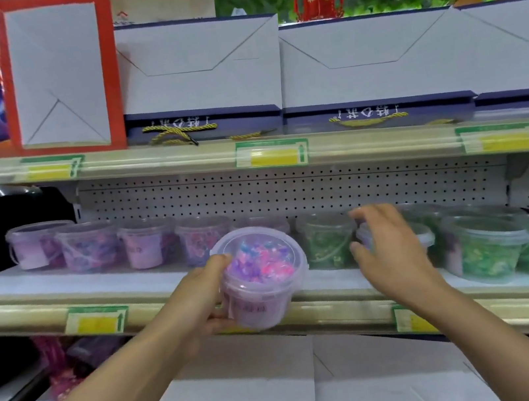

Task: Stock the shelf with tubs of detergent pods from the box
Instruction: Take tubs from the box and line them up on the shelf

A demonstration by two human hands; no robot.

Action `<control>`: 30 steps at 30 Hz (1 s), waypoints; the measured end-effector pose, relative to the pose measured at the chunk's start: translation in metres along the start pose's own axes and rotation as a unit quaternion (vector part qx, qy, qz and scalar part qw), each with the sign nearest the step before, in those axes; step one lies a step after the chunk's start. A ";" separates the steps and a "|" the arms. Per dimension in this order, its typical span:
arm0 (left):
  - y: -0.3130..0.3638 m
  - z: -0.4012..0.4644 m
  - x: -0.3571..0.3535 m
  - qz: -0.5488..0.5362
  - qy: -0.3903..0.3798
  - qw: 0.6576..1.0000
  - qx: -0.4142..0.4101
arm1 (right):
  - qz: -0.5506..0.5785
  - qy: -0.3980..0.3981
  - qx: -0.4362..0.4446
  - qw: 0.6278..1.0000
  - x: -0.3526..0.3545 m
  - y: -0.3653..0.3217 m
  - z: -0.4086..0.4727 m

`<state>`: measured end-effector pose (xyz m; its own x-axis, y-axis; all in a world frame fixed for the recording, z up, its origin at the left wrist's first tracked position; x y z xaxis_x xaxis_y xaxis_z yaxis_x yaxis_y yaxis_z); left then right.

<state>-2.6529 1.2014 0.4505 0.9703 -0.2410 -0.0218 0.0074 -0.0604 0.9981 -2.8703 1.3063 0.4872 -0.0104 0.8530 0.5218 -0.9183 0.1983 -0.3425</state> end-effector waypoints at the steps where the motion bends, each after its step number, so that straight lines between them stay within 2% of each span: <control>1: 0.005 0.004 0.000 -0.001 0.000 1.000 0.000 | 0.072 -0.034 0.013 0.997 0.001 -0.018 -0.001; 3: 0.012 0.012 -0.002 0.006 0.001 1.000 0.006 | 0.151 -0.127 0.023 0.980 -0.007 -0.044 -0.006; 5: 0.015 0.022 -0.003 0.022 0.000 1.000 0.014 | 0.173 -0.177 0.026 0.969 -0.021 -0.055 -0.011; 9: 0.012 0.032 -0.001 0.131 -0.048 0.990 -0.011 | 0.162 -0.148 0.002 0.976 -0.042 -0.055 -0.016; 11: 0.011 0.037 0.004 0.235 -0.050 0.966 -0.094 | 0.144 -0.132 -0.007 0.981 -0.047 -0.053 -0.015; 13: 0.014 0.043 0.010 0.322 0.005 0.924 -0.206 | 0.110 -0.099 -0.008 0.989 -0.050 -0.054 -0.013; 15: 0.015 0.047 0.011 0.351 0.061 0.895 -0.268 | 0.062 -0.067 0.001 0.996 -0.053 -0.058 -0.011; 18: 0.013 0.053 0.004 0.385 0.104 0.857 -0.326 | -0.018 -0.045 0.033 0.998 -0.060 -0.067 -0.007; 23: 0.015 0.070 -0.003 0.447 0.133 0.800 -0.377 | -0.063 -0.078 0.055 0.993 -0.085 -0.064 0.000; 27: 0.010 0.084 -0.002 0.497 0.106 0.776 -0.374 | -0.114 -0.156 0.060 0.979 -0.094 -0.056 -0.002; 30: 0.003 0.086 0.001 0.531 0.088 0.760 -0.364 | -0.142 -0.164 0.100 0.971 -0.086 -0.060 -0.008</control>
<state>-2.6729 1.1181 0.4488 0.5398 0.3582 0.7618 -0.7328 0.6453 0.2159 -2.8110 1.2250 0.4563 0.1588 0.5718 0.8049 -0.9606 0.2777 -0.0078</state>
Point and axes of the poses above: each hand's wrist, its own z-axis towards the middle knuckle, its own x-axis out of the back of the hand, y = z × x, the point moved 4 cm from there along z, towards the middle knuckle, and after that the axes turned 10 degrees about y, right-handed, at the moved point
